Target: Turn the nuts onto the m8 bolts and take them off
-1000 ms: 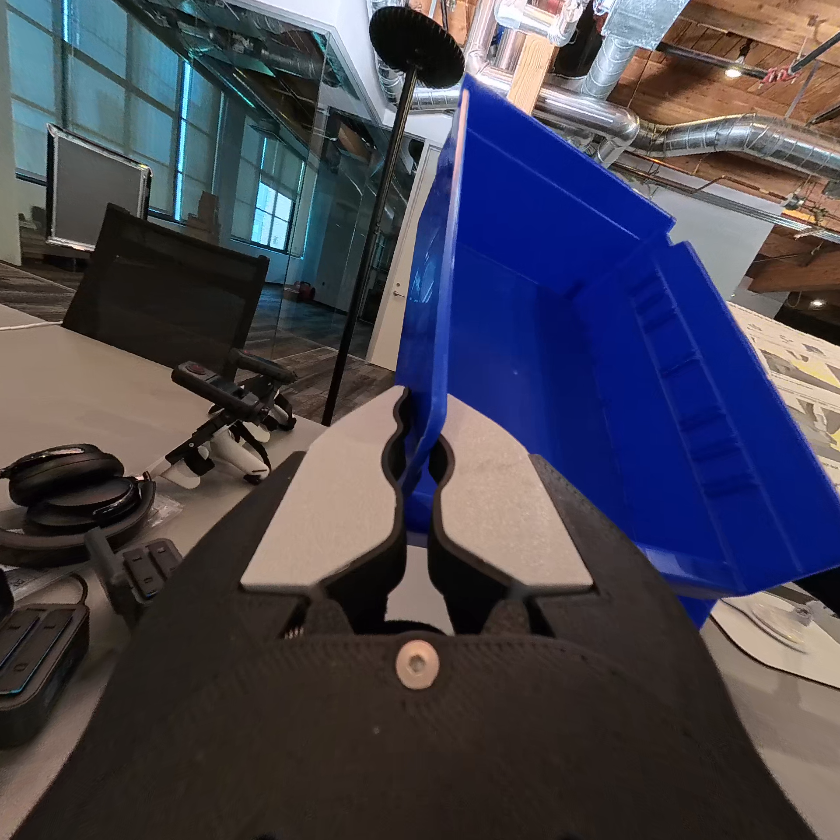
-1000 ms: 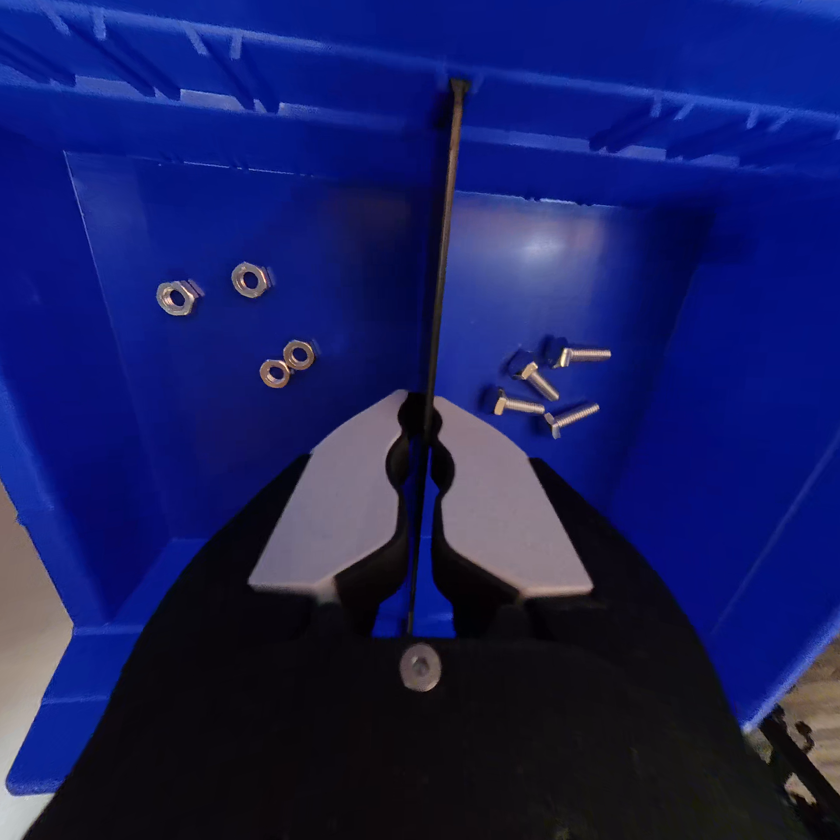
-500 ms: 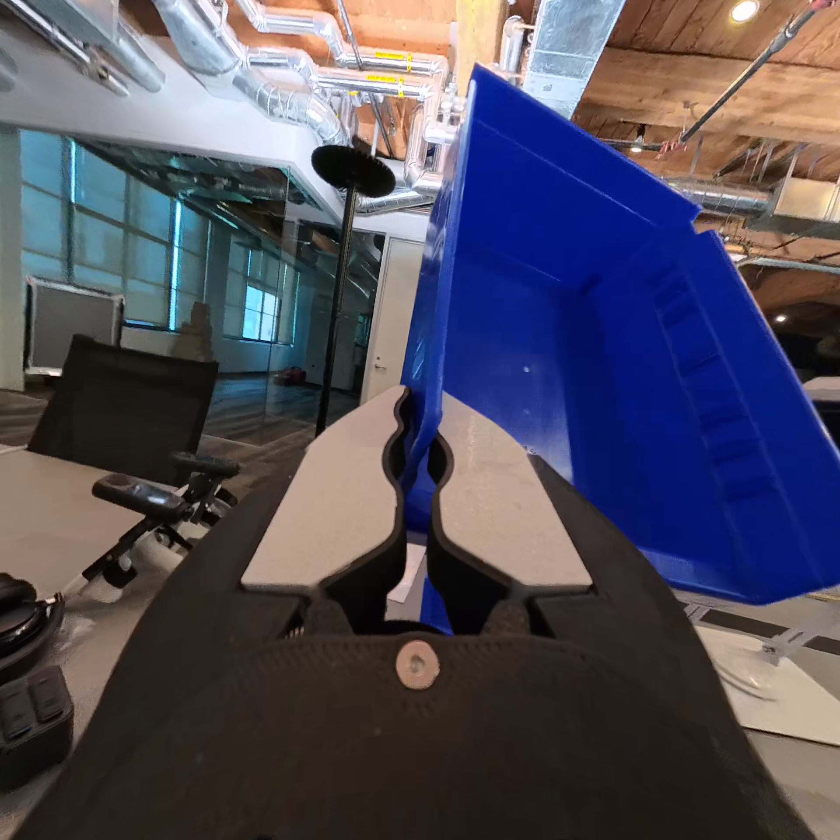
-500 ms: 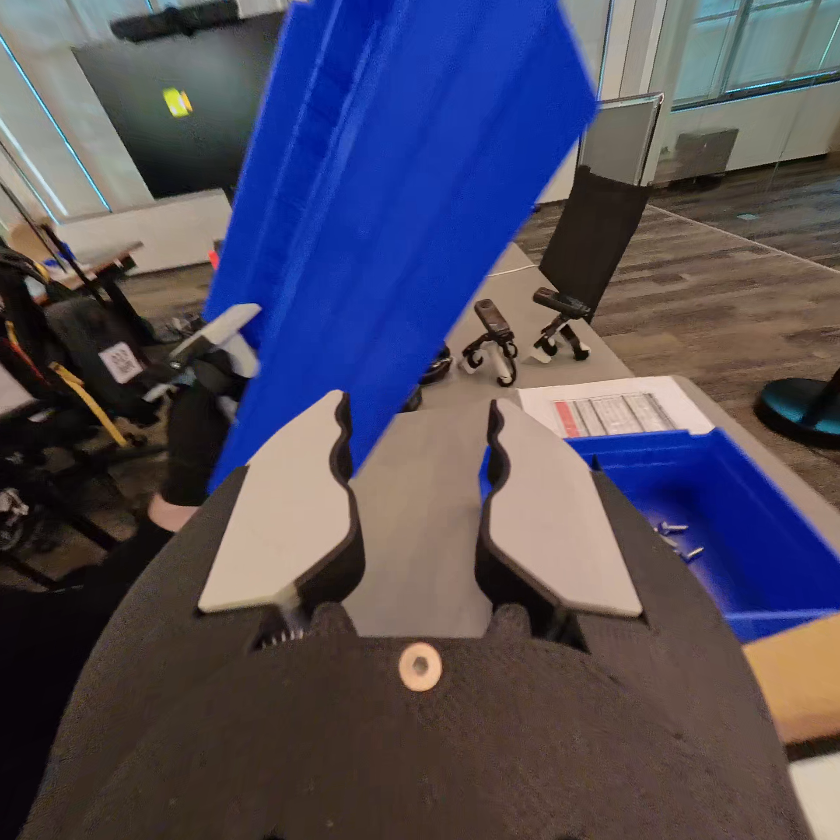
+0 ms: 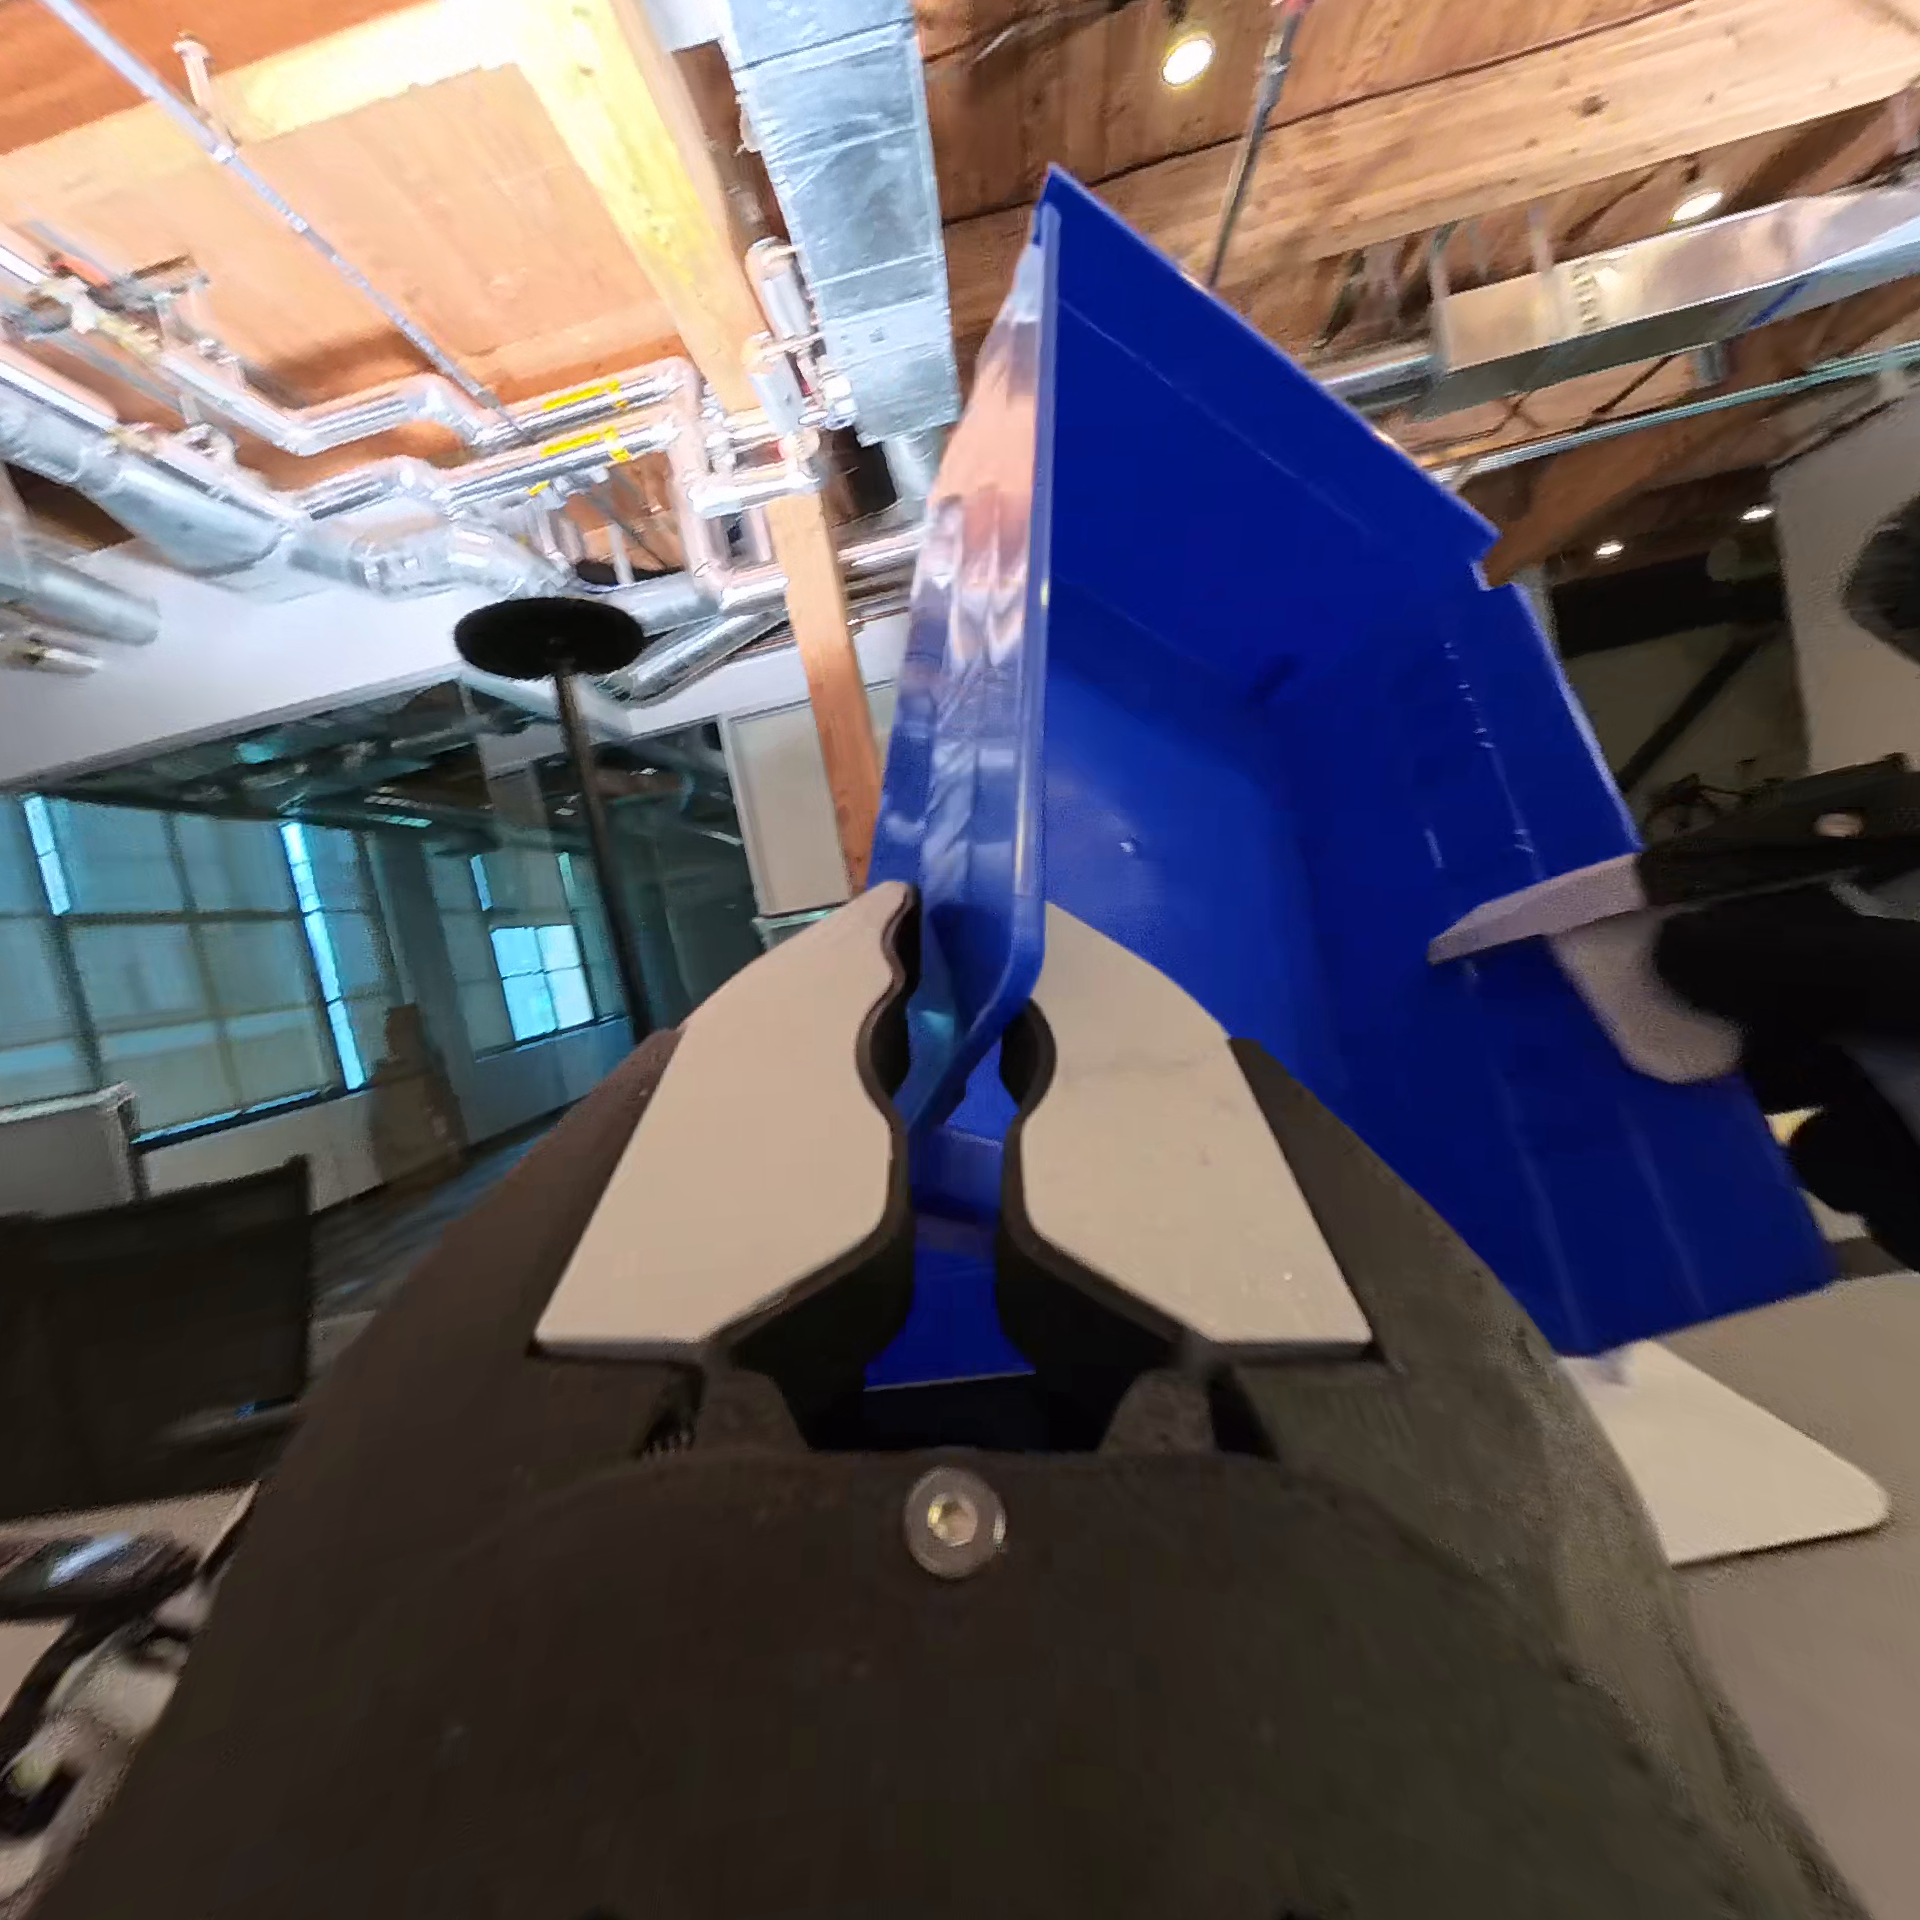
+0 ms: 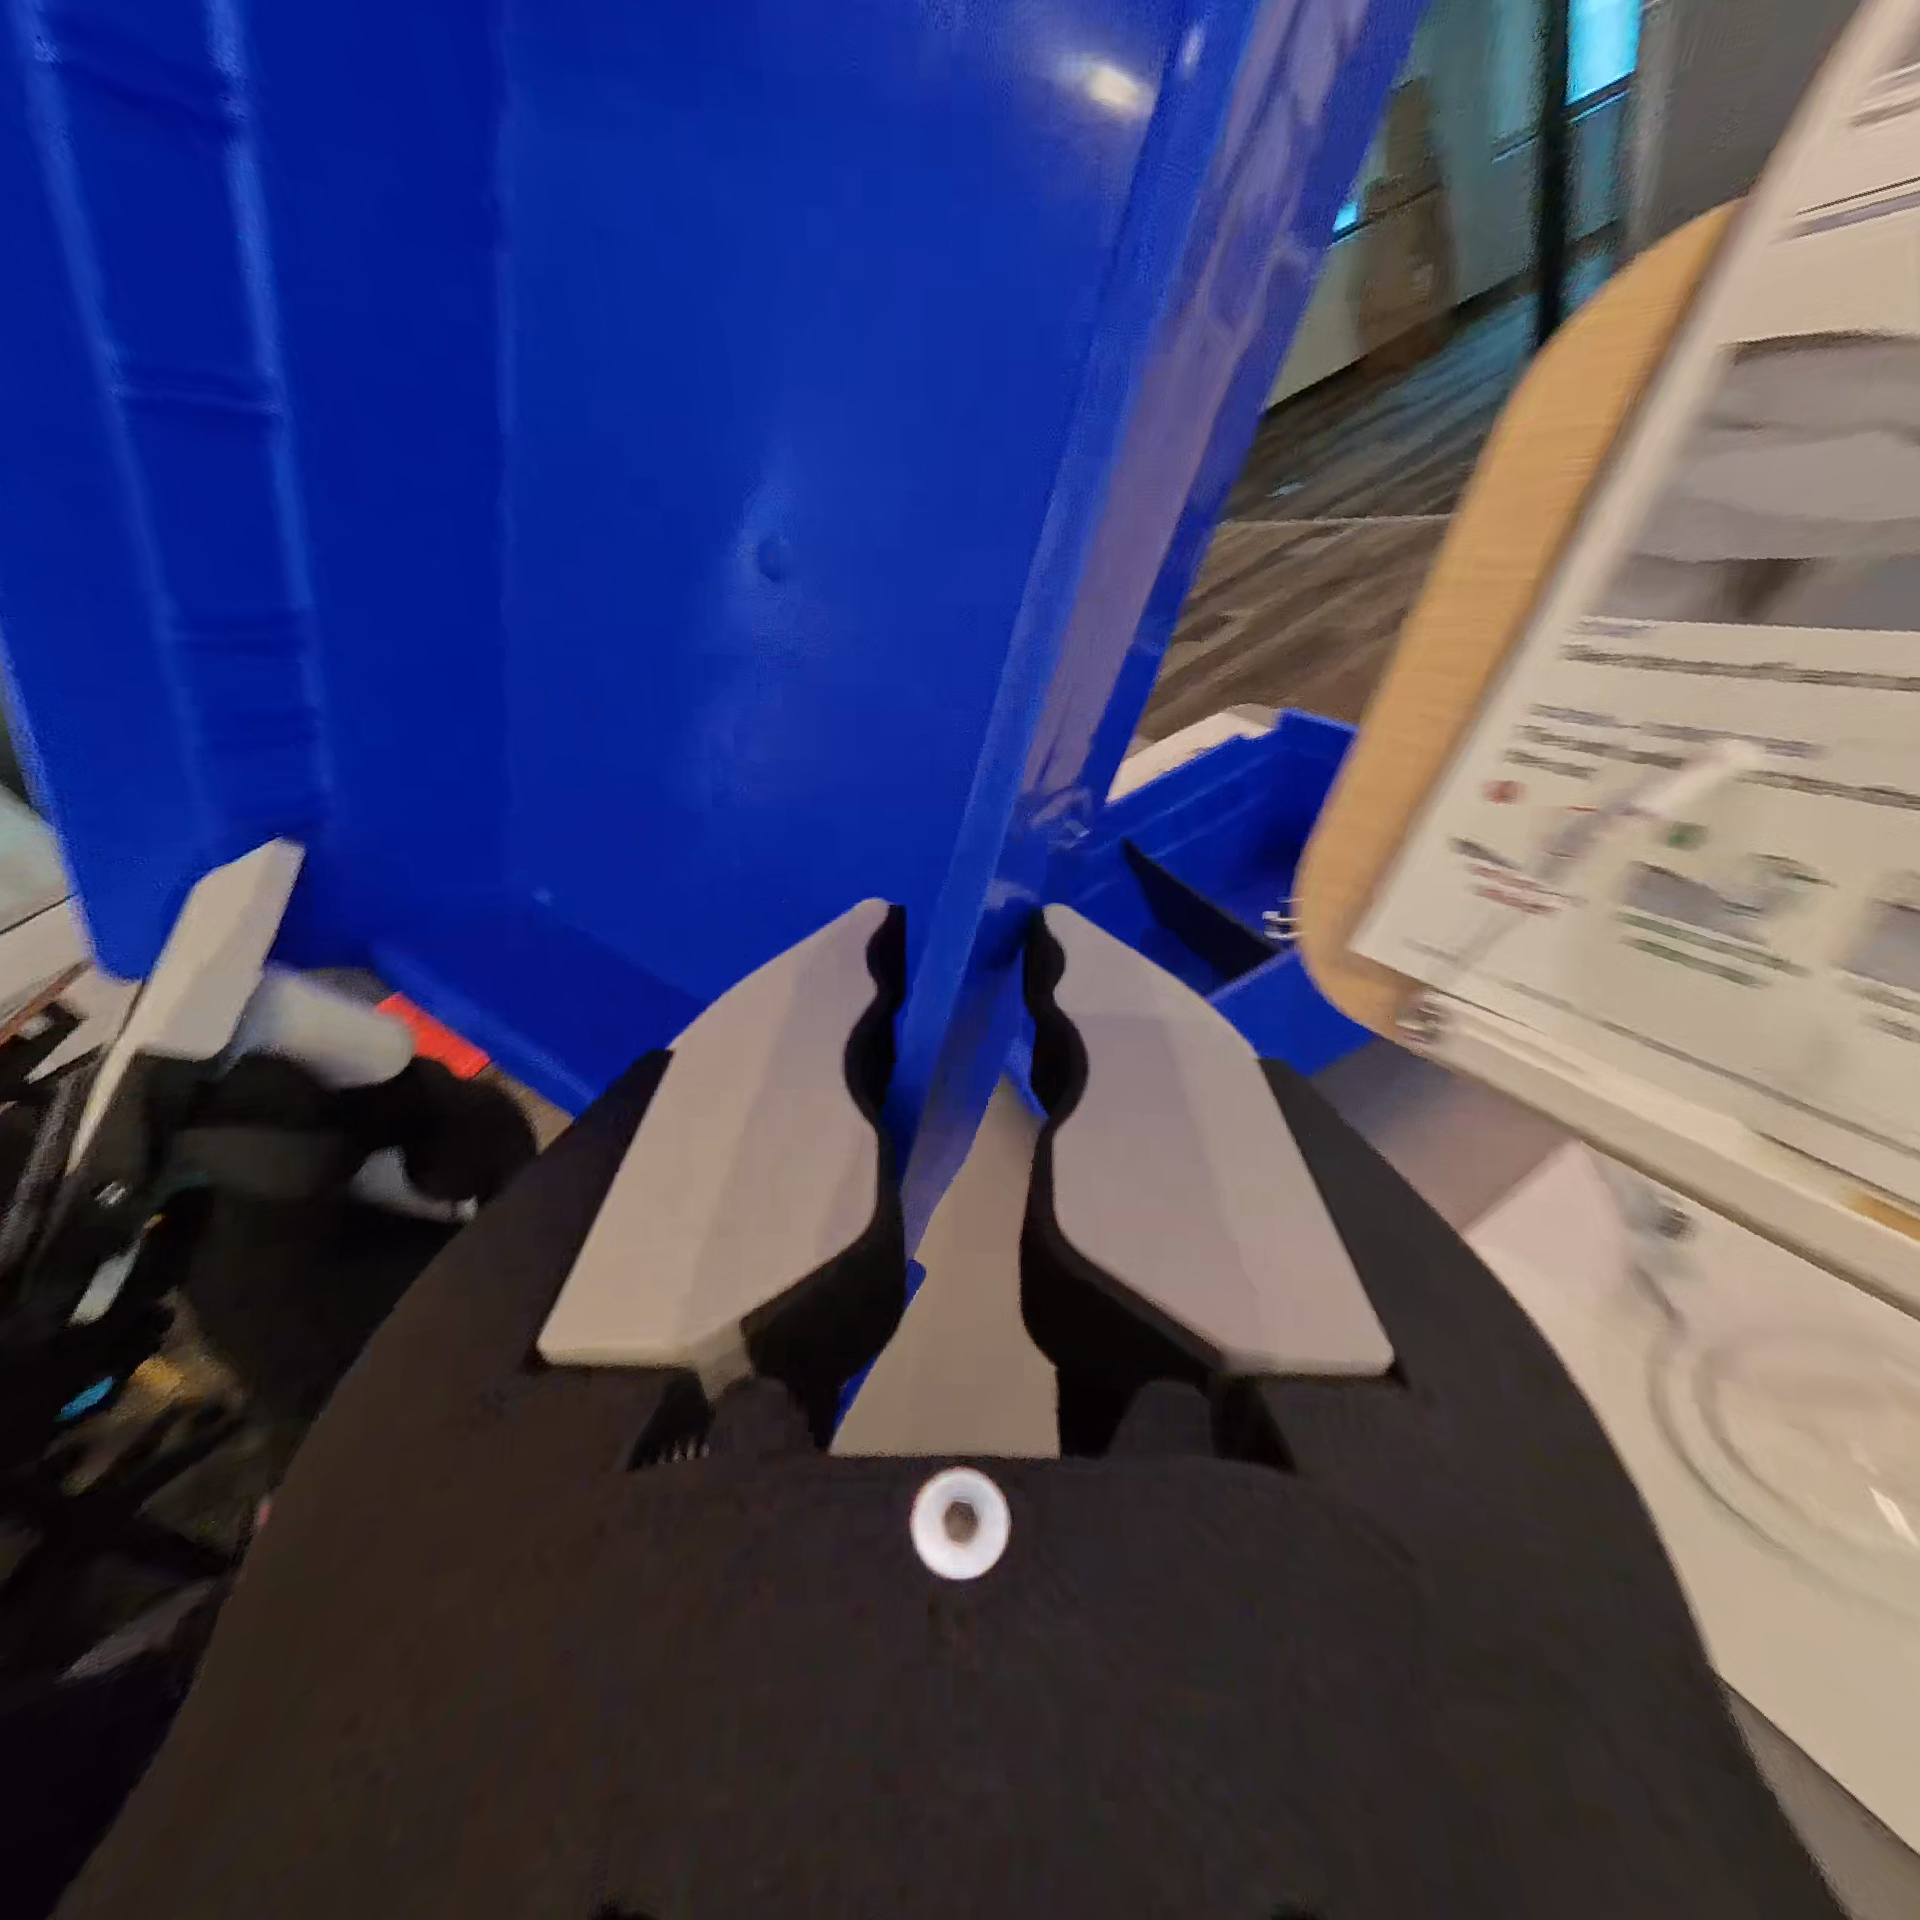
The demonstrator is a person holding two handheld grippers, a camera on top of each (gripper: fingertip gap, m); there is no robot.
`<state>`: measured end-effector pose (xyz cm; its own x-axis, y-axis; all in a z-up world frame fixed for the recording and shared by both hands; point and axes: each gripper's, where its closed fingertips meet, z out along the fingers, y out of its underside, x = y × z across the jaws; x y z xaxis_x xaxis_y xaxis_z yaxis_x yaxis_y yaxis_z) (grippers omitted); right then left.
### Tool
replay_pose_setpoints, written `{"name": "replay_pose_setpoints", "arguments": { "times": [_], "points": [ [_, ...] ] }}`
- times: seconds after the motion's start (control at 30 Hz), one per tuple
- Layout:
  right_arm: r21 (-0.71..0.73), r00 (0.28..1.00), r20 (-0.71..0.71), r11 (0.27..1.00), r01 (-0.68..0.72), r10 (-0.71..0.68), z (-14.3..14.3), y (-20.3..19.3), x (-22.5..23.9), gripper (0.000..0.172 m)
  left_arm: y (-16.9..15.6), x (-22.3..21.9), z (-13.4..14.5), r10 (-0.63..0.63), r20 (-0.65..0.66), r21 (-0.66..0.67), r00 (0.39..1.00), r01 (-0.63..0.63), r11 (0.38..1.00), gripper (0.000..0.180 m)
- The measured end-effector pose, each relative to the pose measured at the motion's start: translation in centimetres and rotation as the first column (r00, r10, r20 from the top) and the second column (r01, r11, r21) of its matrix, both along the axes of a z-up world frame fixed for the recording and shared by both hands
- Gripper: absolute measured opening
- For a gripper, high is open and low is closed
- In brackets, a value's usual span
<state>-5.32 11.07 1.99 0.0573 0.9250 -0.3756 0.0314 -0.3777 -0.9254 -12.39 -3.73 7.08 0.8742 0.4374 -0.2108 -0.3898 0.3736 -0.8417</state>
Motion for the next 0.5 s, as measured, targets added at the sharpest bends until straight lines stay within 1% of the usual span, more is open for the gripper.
{"name": "replay_pose_setpoints", "arguments": {
  "times": [0.03, 0.1, 0.17, 0.23, 0.33, 0.37, 0.43, 0.5],
  "points": [
    [0.001, 0.999, 0.0, 0.999, 0.04, -0.04, 0.0, 1.0, 1.1, 0.017, 0.7, 1.6, 0.0, -0.044, -0.021, -0.002, 0.999, 0.044, 0.999, 0.017],
    [0.026, 0.993, 0.0, 0.993, 0.114, -0.114, 0.3, 2.9, 3.7, 0.007, 1.8, 5.4, 0.0, -0.176, -0.052, -0.02, 0.983, 0.175, 0.984, 0.031],
    [0.055, 0.987, 0.011, 0.986, 0.16, -0.161, 0.8, 4.2, 6.3, 0.006, 3.0, 8.7, -0.3, -0.273, -0.055, -0.048, 0.96, 0.27, 0.962, 0.037],
    [0.068, 0.978, 0.019, 0.976, 0.208, -0.21, 1.7, 5.4, 9.4, 0.005, 4.1, 11.8, -0.3, -0.387, -0.027, -0.055, 0.922, 0.385, 0.921, 0.047],
    [0.13, 0.945, 0.065, 0.941, 0.311, -0.321, 2.7, 7.3, 15.7, 0.005, 6.0, 16.6, -0.5, -0.557, 0.046, -0.072, 0.829, 0.559, 0.826, 0.058],
    [0.157, 0.926, 0.085, 0.923, 0.351, -0.367, 3.0, 7.9, 18.1, 0.005, 6.6, 18.6, -0.7, -0.615, 0.068, -0.082, 0.786, 0.619, 0.781, 0.062],
    [0.199, 0.878, 0.131, 0.88, 0.432, -0.461, 3.3, 9.2, 23.5, 0.005, 8.1, 22.5, -1.5, -0.718, 0.16, -0.086, 0.677, 0.734, 0.673, 0.064],
    [0.231, 0.808, 0.208, 0.831, 0.506, -0.55, 2.8, 10.7, 29.1, 0.005, 10.2, 26.7, -3.3, -0.782, 0.261, -0.113, 0.565, 0.823, 0.557, 0.067]
  ]
}}
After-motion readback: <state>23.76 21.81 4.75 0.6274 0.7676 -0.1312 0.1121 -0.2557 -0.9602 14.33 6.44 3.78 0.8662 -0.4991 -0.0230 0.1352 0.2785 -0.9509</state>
